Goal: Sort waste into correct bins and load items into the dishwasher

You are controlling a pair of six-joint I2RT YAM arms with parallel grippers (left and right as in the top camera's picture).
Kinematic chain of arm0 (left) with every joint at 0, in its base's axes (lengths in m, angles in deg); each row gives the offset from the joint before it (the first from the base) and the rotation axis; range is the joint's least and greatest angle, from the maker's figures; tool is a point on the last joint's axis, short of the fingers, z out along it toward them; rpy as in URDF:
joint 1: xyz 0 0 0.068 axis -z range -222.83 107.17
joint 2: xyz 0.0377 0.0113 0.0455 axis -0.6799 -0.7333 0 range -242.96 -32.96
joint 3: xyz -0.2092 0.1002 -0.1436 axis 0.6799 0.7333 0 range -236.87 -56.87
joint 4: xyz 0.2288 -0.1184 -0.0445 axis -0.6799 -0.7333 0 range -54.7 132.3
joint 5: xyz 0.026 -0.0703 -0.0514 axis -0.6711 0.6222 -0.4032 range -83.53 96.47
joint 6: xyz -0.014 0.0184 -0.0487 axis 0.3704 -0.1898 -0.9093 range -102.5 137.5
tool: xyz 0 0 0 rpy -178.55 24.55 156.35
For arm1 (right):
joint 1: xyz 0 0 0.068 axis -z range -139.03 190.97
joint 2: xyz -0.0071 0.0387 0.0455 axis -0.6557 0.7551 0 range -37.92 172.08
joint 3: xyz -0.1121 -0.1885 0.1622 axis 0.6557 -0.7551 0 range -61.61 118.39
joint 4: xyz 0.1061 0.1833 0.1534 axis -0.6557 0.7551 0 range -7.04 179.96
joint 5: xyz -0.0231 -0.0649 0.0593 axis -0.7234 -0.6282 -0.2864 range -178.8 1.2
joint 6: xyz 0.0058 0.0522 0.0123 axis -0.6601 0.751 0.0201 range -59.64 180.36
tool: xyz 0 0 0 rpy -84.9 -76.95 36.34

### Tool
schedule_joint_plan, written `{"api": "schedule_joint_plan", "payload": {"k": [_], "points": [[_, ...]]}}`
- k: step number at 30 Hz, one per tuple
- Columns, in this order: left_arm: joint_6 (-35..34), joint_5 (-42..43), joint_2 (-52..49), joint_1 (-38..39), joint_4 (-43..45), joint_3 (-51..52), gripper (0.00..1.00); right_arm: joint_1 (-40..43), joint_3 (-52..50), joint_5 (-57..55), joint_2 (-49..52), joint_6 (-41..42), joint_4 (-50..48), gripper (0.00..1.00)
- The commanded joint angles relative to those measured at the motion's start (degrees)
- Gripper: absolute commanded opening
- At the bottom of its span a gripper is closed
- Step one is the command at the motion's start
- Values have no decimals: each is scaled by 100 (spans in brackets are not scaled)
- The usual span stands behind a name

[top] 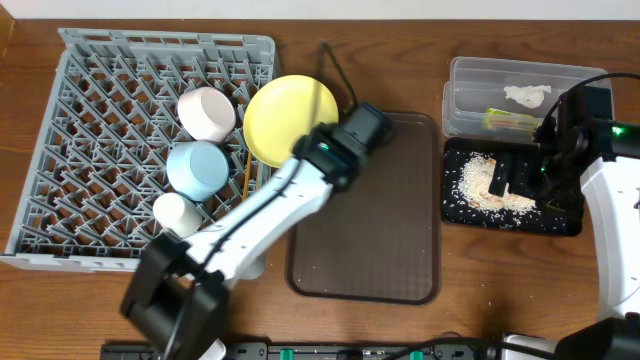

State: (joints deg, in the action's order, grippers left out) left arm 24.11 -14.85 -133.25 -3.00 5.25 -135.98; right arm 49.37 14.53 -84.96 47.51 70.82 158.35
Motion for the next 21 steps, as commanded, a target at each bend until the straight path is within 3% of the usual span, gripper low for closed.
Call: {"api": "schedule_joint_plan", "payload": {"k": [1, 13, 21], "points": [[-249, 898, 452, -304, 15, -15, 8, 20, 101, -37, -105, 20, 9, 98], [-1360, 3077, 879, -1491, 308, -15, 8, 20, 98, -39, -105, 20, 57, 98], [-1604, 4638, 879, -2393, 485, -15, 8, 20, 101, -39, -105, 20, 59, 98]]}}
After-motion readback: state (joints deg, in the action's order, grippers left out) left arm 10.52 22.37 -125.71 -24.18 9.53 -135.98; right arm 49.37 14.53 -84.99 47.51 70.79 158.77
